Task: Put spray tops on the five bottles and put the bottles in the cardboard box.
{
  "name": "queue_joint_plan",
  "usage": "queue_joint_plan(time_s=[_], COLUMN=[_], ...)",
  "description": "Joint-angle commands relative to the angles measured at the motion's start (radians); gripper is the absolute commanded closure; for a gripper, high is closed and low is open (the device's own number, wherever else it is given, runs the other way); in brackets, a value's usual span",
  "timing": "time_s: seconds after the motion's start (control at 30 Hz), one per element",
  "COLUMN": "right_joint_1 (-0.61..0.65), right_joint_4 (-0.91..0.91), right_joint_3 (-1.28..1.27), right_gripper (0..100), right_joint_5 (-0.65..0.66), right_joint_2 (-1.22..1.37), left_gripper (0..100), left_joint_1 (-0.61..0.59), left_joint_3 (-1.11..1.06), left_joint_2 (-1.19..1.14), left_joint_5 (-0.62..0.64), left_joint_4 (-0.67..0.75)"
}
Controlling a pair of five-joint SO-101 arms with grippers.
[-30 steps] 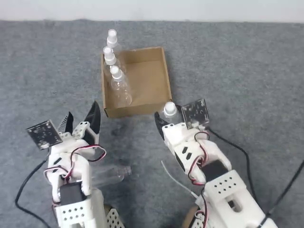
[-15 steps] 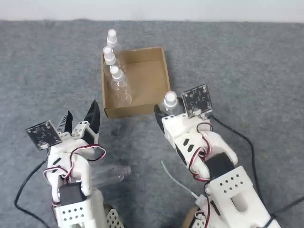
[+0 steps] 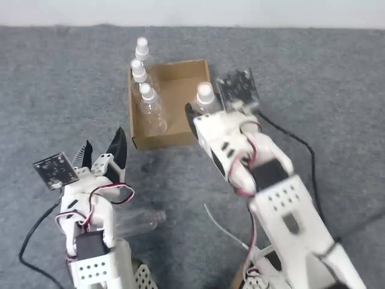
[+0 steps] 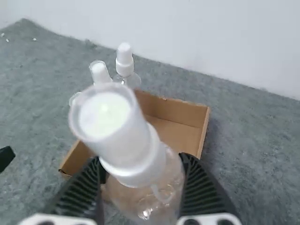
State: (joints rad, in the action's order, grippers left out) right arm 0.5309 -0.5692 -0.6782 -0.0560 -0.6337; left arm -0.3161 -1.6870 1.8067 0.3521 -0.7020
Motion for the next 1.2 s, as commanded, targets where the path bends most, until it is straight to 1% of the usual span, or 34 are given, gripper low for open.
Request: queue_joint_plan(time_s=[0.0, 0.2, 0.47, 0.67, 0.9, 1.17], right_joint_1=[-0.005, -0.01, -0.012, -0.035, -0.036, -0.036], right_joint_4=[0.007, 0.007, 0.008, 0.196, 0.371, 0.51], right_joint_3=[0.176, 0.356, 0.479, 0.485, 0.491, 0.493], right_gripper=[98.2, 98.2, 98.2, 98.1, 98.1, 98.3], right_joint_5=[0.005, 0.005, 0.005, 0.006, 0.011, 0.011], right_joint_2=[0.105, 0.323, 0.452, 0.559, 0.673, 0.769], left_gripper=[72, 72, 72, 72, 72, 72], left_joint_1=[-0.005, -0.005, -0.005, -0.005, -0.005, -0.005], left_joint_3=[0.007, 0.007, 0.007, 0.007, 0.007, 0.007], left_joint_2=[-0.008, -0.008, -0.008, -0.008, -0.008, -0.008], left_joint_5=[-0.008, -0.008, -0.008, -0.008, -0.008, -0.008], left_joint_4=[0.034, 0.029, 0.029, 0.032, 0.034, 0.034])
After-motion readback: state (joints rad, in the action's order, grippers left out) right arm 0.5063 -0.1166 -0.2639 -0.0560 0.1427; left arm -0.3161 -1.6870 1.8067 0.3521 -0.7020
